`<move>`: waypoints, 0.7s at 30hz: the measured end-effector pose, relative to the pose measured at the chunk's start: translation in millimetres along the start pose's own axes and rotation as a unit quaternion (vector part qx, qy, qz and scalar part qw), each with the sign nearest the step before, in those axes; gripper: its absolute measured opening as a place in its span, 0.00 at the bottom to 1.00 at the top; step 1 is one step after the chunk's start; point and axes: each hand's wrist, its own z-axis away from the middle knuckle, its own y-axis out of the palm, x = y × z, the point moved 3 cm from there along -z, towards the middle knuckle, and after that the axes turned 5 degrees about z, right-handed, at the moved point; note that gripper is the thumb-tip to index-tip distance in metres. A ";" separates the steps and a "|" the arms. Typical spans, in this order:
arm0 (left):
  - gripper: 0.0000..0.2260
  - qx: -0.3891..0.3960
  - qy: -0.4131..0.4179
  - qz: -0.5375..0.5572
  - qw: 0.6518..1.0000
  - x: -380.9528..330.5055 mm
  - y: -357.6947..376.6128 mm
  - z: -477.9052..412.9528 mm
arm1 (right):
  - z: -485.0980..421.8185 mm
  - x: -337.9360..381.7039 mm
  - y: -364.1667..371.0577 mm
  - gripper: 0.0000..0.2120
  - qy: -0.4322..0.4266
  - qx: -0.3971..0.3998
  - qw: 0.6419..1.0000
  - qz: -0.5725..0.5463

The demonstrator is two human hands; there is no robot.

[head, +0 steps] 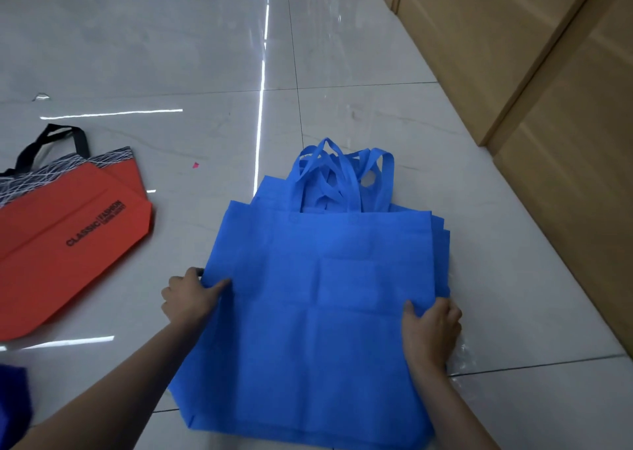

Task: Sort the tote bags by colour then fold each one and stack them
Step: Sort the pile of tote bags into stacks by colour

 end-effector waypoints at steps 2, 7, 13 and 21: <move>0.27 0.004 0.032 -0.008 0.999 -5.0 1.3 3.1 | -0.4 -3.6 -1.7 0.20 -0.003 -0.020 1.000 -0.003; 0.28 0.100 0.106 0.059 0.988 -18.7 18.5 5.8 | -10.0 -12.6 -8.6 0.20 0.047 -0.049 0.995 -0.069; 0.33 0.092 0.049 0.068 0.992 -33.9 29.2 7.1 | -14.9 -20.5 -18.2 0.18 0.132 -0.057 0.970 -0.197; 0.22 0.116 0.134 0.168 0.970 -51.5 16.9 -13.7 | -21.6 -8.2 -34.0 0.06 0.065 0.048 0.916 -0.392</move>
